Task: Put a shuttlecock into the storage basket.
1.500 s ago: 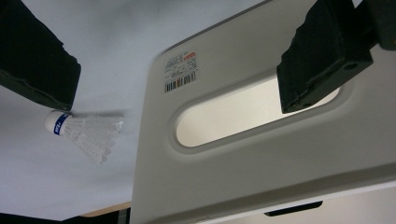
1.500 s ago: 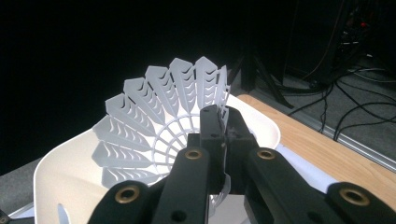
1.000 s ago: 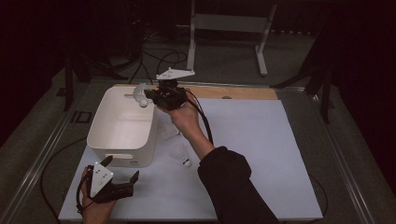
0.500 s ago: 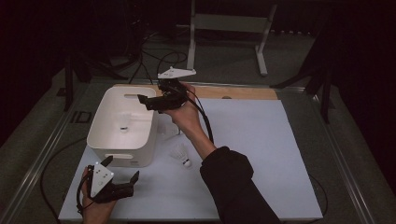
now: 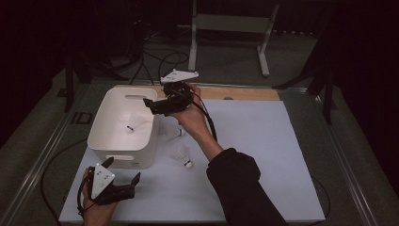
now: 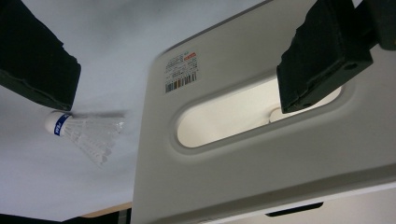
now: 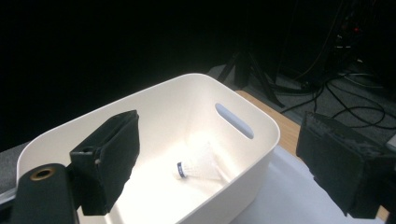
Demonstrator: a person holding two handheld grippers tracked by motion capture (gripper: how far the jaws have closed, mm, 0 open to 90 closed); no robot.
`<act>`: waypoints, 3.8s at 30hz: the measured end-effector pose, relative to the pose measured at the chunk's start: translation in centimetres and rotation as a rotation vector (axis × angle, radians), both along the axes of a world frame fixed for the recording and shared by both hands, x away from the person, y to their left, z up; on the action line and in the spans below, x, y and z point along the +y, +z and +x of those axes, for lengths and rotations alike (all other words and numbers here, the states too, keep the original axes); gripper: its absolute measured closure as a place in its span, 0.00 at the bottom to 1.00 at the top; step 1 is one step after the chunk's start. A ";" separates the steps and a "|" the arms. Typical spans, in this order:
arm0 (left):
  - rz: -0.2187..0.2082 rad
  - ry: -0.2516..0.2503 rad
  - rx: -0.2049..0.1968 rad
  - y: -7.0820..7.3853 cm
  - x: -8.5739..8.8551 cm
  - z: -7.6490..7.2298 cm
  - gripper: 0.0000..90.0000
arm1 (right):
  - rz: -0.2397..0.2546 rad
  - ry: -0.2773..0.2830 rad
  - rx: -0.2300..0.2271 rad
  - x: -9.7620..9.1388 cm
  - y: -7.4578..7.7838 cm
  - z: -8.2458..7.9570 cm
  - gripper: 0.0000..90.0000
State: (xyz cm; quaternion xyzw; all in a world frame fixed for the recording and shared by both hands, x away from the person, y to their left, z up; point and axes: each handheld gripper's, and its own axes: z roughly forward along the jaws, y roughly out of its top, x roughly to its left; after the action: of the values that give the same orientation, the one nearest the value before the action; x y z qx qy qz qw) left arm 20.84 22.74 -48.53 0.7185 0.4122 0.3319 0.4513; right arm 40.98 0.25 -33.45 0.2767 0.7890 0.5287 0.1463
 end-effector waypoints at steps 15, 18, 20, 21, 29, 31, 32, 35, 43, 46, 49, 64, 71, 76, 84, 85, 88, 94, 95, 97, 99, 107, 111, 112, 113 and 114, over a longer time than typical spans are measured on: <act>0.000 0.001 -0.001 0.0 0.0 0.0 0.00 | -0.005 -0.019 0.021 -1.4 -0.9 0.4 0.12; 0.002 0.001 -0.002 0.0 0.0 0.0 0.00 | -0.008 -0.023 0.025 -1.5 -1.0 0.3 0.12; 0.002 0.001 0.000 0.0 0.0 0.0 0.00 | -0.008 -0.025 0.025 -1.6 -1.1 0.3 0.12; 0.001 0.000 -0.001 0.0 0.0 0.0 0.00 | -0.008 -0.026 0.028 -1.7 -1.1 0.4 0.12; 0.001 0.001 -0.001 0.0 0.0 0.0 0.00 | -0.011 -0.048 0.039 -2.5 -1.8 0.7 0.12; 0.002 0.002 -0.001 0.0 0.0 0.0 0.00 | -0.010 -0.052 0.042 -2.6 -1.9 0.7 0.11; 0.000 0.001 -0.002 0.0 0.0 0.0 0.00 | -0.011 -0.055 0.044 -2.7 -2.0 0.8 0.11; 0.001 0.003 -0.002 0.0 0.0 0.0 0.00 | -0.010 -0.060 0.049 -2.8 -2.2 0.9 0.11; 0.000 0.002 -0.002 0.0 0.0 0.0 0.00 | -0.024 -0.072 0.060 -3.1 -3.0 1.1 0.11; 0.002 0.001 -0.001 0.0 0.0 0.0 0.00 | -0.034 -0.074 0.067 -3.1 -3.3 1.2 0.11; 0.004 0.001 -0.001 0.0 0.0 0.0 0.00 | -0.051 -0.074 0.066 -2.9 -3.7 1.3 0.11; 0.003 0.001 -0.001 0.0 0.0 0.0 0.00 | -0.081 -0.077 0.091 -2.5 -5.2 1.4 0.11; 0.001 0.001 -0.002 0.0 -0.1 0.0 0.00 | -0.096 -0.077 0.103 -2.3 -6.1 1.3 0.11; 0.001 0.002 -0.002 0.0 -0.1 0.0 0.00 | -0.097 -0.082 0.108 -2.2 -6.6 1.3 0.12; -0.001 0.002 -0.001 0.0 -0.1 0.0 0.00 | -0.109 -0.084 0.123 -2.0 -7.6 1.3 0.14; -0.001 0.002 -0.001 0.0 -0.1 0.0 0.00 | -0.112 -0.085 0.125 -2.0 -7.7 1.3 0.14; -0.003 0.001 -0.002 -0.1 -0.1 0.0 0.00 | -0.112 -0.090 0.130 -2.0 -8.1 1.4 0.14; 0.002 0.000 -0.002 0.0 -0.1 0.0 0.00 | -0.119 -0.097 0.141 -1.9 -8.7 1.6 0.14; 0.002 0.000 -0.002 0.0 -0.1 0.0 0.00 | -0.119 -0.095 0.141 -1.9 -8.9 1.6 0.14; 0.005 0.000 -0.003 0.0 0.0 0.0 0.00 | -0.125 -0.094 0.141 -1.8 -9.1 1.7 0.13; 0.003 0.001 -0.001 0.0 0.0 0.0 0.00 | -0.129 -0.099 0.141 -1.7 -9.3 1.7 0.12; 0.001 0.001 -0.002 0.0 0.0 -0.1 0.00 | -0.158 -0.102 0.167 -1.3 -10.3 2.0 0.11; 0.002 0.001 -0.002 0.0 0.0 -0.1 0.00 | -0.174 -0.106 0.171 -1.2 -10.8 2.2 0.11; 0.002 0.001 -0.002 0.0 0.0 -0.1 0.00 | -0.175 -0.108 0.171 -1.1 -10.9 2.2 0.11; 0.002 0.001 -0.002 0.0 0.0 -0.1 0.00 | -0.178 -0.108 0.173 -1.1 -11.0 2.3 0.11; 0.000 0.001 -0.003 0.0 0.0 -0.1 0.00 | -0.180 -0.110 0.172 -1.1 -11.2 2.3 0.11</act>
State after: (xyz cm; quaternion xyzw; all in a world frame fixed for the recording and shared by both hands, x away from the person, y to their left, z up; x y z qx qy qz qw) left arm 20.78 22.73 -48.54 0.7180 0.4120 0.3331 0.4515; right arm 43.30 -0.88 -44.62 0.3497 0.8264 0.4214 0.1311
